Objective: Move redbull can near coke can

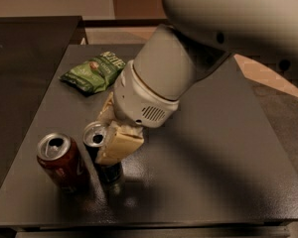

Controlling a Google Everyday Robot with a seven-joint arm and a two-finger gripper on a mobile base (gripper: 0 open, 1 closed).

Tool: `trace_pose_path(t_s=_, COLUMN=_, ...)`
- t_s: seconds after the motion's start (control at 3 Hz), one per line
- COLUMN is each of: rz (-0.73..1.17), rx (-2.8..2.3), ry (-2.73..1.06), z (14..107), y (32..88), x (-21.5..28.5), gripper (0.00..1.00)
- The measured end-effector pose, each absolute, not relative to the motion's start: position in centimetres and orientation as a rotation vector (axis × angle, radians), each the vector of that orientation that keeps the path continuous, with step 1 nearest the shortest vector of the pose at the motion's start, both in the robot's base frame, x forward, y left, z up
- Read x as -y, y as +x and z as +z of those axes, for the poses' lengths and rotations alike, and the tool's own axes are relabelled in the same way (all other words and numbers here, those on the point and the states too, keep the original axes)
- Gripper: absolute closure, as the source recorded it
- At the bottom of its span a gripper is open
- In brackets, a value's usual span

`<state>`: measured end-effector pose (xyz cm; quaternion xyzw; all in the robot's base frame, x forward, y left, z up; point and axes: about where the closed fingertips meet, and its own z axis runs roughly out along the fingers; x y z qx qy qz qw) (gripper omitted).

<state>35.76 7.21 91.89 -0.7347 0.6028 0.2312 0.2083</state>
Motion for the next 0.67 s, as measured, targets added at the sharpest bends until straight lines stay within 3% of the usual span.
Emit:
trace_pose_path(t_s=0.33, rz=0.638, rx=-1.674, ry=-2.047, z=92.04, y=35.63, x=-7.31, gripper=0.00)
trace_pose_path(t_s=0.67, rz=0.638, rx=-1.674, ry=-2.047, z=92.04, y=35.63, x=-7.31, gripper=0.00)
